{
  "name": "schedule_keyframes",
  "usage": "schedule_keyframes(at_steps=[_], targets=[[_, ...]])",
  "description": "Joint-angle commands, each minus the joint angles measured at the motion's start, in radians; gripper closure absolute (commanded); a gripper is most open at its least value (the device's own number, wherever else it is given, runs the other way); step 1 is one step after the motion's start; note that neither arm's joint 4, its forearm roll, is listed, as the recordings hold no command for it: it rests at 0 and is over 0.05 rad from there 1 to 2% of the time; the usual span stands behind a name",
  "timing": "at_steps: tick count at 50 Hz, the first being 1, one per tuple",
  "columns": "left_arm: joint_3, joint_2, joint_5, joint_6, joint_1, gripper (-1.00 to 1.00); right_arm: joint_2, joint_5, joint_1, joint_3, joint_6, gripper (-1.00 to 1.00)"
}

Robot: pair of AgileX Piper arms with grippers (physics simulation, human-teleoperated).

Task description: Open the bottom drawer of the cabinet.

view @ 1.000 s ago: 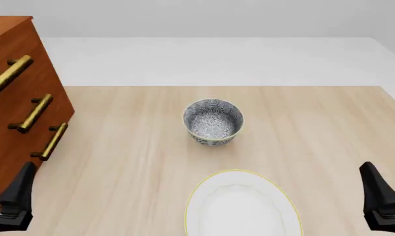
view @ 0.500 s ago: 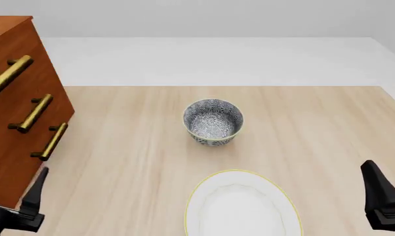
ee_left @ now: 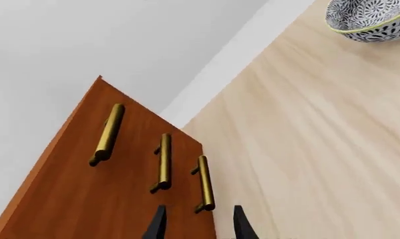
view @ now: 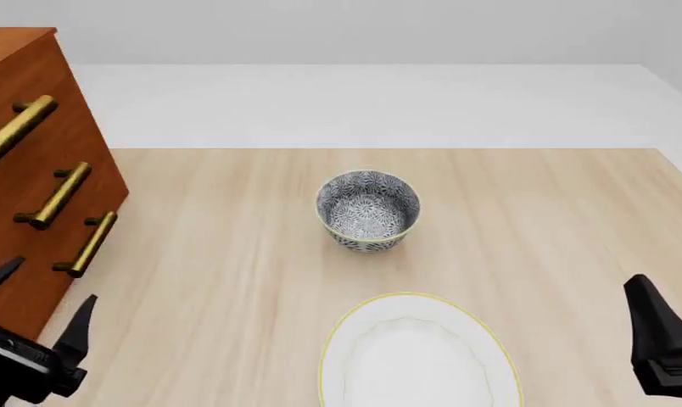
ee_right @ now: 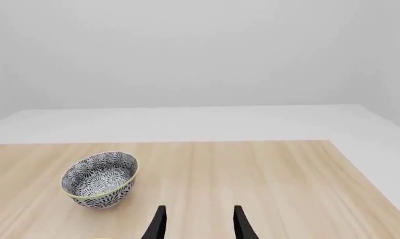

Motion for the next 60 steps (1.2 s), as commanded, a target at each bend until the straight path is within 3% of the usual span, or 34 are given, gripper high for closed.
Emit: schedule_keyframes(at_steps=[1,12,22,33,60], targets=[[0.001,0.199,-0.154,0.140,-0.003,-1.00,0.001,-0.002,0.001,-0.002,0.004,-1.00],[0.001,0.415,-0.341,0.218,0.007,-1.00,-0.004,0.000,0.001,0.000,0.008,-1.00],[0.001,0.830,-0.714,0.269,0.021,-1.00,-0.001,-0.003,0.002,-0.001,0.009,-1.00],[0.001,1.110,-0.978,0.293,0.037,-1.00,-0.004,-0.003,0.001,0.001,0.011,-1.00],[0.001,1.150,-1.012,0.373,0.099,-1.00,-0.004,-0.013,0.003,0.009,0.014,-1.00]])
